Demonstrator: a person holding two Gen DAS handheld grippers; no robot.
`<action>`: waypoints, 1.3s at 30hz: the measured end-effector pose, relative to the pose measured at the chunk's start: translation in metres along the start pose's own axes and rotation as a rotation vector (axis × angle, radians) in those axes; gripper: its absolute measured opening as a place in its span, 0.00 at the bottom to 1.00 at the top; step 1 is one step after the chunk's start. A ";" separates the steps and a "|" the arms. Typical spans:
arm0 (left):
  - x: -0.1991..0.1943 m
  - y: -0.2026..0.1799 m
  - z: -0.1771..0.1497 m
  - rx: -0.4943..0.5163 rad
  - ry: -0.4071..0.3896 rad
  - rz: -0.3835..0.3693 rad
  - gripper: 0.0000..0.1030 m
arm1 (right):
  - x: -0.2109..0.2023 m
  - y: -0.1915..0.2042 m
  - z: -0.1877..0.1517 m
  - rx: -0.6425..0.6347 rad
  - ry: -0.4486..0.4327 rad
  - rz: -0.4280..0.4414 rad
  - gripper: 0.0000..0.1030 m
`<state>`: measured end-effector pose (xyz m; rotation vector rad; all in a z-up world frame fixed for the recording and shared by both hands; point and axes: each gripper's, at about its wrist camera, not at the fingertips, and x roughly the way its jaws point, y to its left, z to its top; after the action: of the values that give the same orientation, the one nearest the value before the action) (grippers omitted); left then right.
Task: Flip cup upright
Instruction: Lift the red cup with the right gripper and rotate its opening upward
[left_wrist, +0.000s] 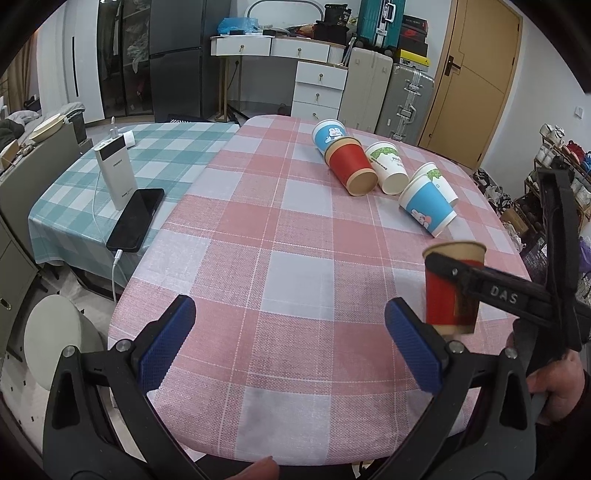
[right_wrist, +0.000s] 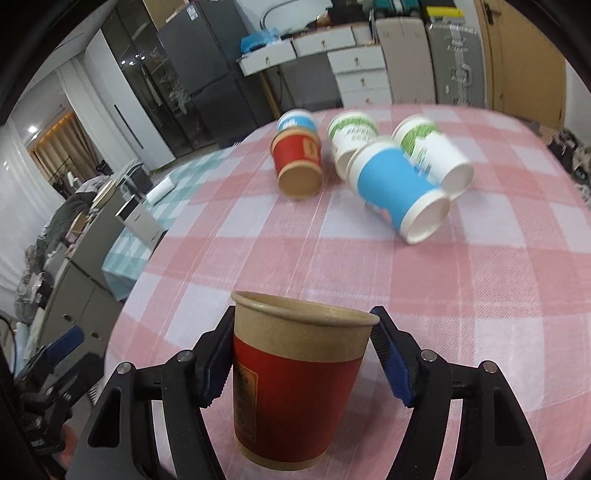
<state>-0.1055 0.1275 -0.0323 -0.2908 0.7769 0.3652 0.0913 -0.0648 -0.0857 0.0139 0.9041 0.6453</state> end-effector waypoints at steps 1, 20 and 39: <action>0.000 -0.001 0.000 0.002 0.000 0.001 0.99 | 0.001 0.002 0.001 -0.012 -0.020 -0.017 0.69; -0.002 -0.007 -0.002 0.006 -0.001 -0.001 0.99 | -0.022 0.023 -0.045 -0.210 -0.282 -0.222 0.69; -0.007 -0.014 -0.004 0.007 0.001 -0.005 0.99 | -0.041 0.018 -0.085 -0.214 -0.237 -0.158 0.83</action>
<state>-0.1066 0.1122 -0.0286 -0.2862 0.7780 0.3571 0.0013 -0.0937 -0.1050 -0.1675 0.5979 0.5764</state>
